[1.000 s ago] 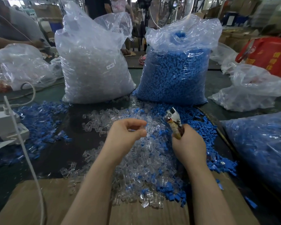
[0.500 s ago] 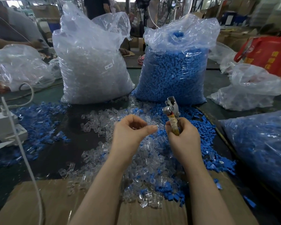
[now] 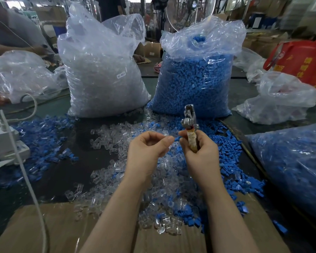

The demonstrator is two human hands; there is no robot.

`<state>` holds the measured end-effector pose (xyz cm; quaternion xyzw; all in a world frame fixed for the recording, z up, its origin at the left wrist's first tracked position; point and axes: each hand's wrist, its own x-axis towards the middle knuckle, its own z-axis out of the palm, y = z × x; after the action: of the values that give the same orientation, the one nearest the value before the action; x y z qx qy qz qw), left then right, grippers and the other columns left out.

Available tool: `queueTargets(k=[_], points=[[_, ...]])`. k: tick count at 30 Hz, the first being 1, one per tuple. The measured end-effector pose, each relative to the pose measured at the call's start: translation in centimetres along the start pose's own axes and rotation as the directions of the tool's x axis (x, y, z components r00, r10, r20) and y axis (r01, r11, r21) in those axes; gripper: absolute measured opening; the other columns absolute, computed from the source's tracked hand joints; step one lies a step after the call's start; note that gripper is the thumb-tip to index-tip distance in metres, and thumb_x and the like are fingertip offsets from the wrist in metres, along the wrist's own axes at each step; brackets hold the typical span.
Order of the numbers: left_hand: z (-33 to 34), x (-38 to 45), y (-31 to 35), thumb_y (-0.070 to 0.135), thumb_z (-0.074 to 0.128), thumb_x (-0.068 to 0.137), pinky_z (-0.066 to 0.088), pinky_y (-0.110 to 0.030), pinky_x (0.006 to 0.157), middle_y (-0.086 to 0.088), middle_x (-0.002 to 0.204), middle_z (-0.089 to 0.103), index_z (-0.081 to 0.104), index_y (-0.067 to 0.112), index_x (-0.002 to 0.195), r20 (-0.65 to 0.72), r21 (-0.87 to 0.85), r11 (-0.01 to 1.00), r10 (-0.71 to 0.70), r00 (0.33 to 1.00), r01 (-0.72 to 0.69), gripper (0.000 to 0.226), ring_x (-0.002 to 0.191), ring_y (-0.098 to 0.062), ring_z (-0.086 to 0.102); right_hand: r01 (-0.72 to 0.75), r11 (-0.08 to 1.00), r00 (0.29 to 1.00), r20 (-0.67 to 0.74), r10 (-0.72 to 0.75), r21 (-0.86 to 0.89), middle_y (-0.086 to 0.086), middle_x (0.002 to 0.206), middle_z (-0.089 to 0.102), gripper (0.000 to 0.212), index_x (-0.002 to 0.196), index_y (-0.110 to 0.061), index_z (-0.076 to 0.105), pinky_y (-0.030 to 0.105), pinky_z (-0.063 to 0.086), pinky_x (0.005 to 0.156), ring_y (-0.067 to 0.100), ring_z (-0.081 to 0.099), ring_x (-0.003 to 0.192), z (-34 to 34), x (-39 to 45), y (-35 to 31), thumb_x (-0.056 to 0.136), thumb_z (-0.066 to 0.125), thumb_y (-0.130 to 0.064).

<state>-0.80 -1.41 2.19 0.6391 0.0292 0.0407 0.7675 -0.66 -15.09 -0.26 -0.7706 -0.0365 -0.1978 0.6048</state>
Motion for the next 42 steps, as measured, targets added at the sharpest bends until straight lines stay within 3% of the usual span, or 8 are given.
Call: queueTargets(k=[6, 9, 12, 17, 24, 35, 42], points=[[-0.2, 0.0, -0.1, 0.008, 0.076, 0.08, 0.052, -0.017, 0.06, -0.002, 0.068, 0.07, 0.067, 0.008, 0.086, -0.029, -0.109, 0.994, -0.011, 1.0, 0.008, 0.011, 0.062, -0.01, 0.065, 0.018, 0.999, 1.0, -0.023, -0.017, 0.043, -0.013, 0.076, 0.064, 0.017, 0.084, -0.029, 0.061, 0.011, 0.044, 0.057, -0.002, 0.056, 0.063, 0.4, -0.1, -0.2, 0.093, 0.066, -0.016], [-0.1, -0.1, 0.0, 0.006, 0.074, 0.082, 0.054, -0.018, 0.061, -0.006, 0.074, 0.074, 0.068, 0.005, 0.09, -0.01, -0.127, 0.992, -0.022, 1.0, 0.02, 0.01, 0.067, -0.013, 0.071, 0.021, 0.999, 1.0, -0.024, -0.02, 0.049, -0.009, 0.072, 0.062, 0.015, 0.082, -0.026, 0.059, 0.013, 0.042, 0.053, -0.001, 0.05, 0.058, 0.6, -0.2, -0.3, 0.093, 0.067, -0.019], [0.1, -0.3, 0.1, 0.004, 0.073, 0.083, 0.053, -0.017, 0.059, -0.009, 0.074, 0.074, 0.068, 0.002, 0.09, -0.012, -0.099, 0.995, -0.028, 1.0, 0.027, 0.009, 0.067, -0.014, 0.072, 0.031, 0.999, 0.999, -0.021, -0.03, 0.042, -0.001, 0.075, 0.061, 0.015, 0.081, -0.02, 0.058, 0.017, 0.04, 0.053, 0.002, 0.047, 0.058, 0.7, -0.3, -0.3, 0.092, 0.067, -0.023], [0.4, -0.5, 0.3, 0.001, 0.073, 0.083, 0.054, -0.019, 0.06, -0.012, 0.074, 0.074, 0.07, 0.0, 0.087, -0.046, -0.043, 0.999, -0.001, 0.999, -0.001, 0.006, 0.068, -0.015, 0.072, 0.085, 0.995, 0.996, -0.034, -0.087, -0.054, -0.023, 0.068, 0.059, 0.022, 0.076, -0.029, 0.052, 0.011, 0.038, 0.051, -0.003, 0.05, 0.056, 0.8, -0.3, -0.5, 0.092, 0.067, -0.029], [0.8, -0.7, 0.3, 0.003, 0.076, 0.081, 0.056, -0.019, 0.063, -0.006, 0.072, 0.074, 0.073, 0.008, 0.083, -0.106, 0.151, 0.982, 0.127, 0.986, -0.11, 0.005, 0.069, -0.016, 0.073, 0.112, 0.985, 0.992, -0.05, -0.12, -0.127, -0.023, 0.067, 0.058, 0.031, 0.071, -0.033, 0.045, 0.013, 0.036, 0.049, -0.001, 0.047, 0.054, 0.8, -0.4, -0.4, 0.093, 0.067, -0.028], [0.7, -0.9, 0.4, 0.004, 0.077, 0.08, 0.057, -0.02, 0.066, -0.001, 0.071, 0.074, 0.074, 0.015, 0.079, -0.098, 0.248, 0.947, 0.235, 0.967, -0.205, 0.011, 0.07, -0.013, 0.073, 0.118, 0.988, 0.992, -0.027, -0.122, -0.098, -0.024, 0.065, 0.056, 0.031, 0.072, -0.032, 0.045, 0.012, 0.035, 0.049, -0.002, 0.046, 0.053, 0.7, -0.4, -0.6, 0.094, 0.066, -0.027], [1.1, -1.0, 0.3, 0.004, 0.077, 0.08, 0.061, -0.03, 0.073, 0.004, 0.073, 0.075, 0.074, 0.02, 0.077, -0.071, 0.289, 0.924, 0.284, 0.956, -0.253, 0.017, 0.073, -0.013, 0.073, 0.12, 0.99, 0.993, -0.009, -0.121, -0.073, -0.021, 0.065, 0.056, 0.025, 0.074, -0.031, 0.05, 0.013, 0.036, 0.049, 0.0, 0.046, 0.054, 0.6, -0.4, -0.5, 0.094, 0.065, -0.025]])
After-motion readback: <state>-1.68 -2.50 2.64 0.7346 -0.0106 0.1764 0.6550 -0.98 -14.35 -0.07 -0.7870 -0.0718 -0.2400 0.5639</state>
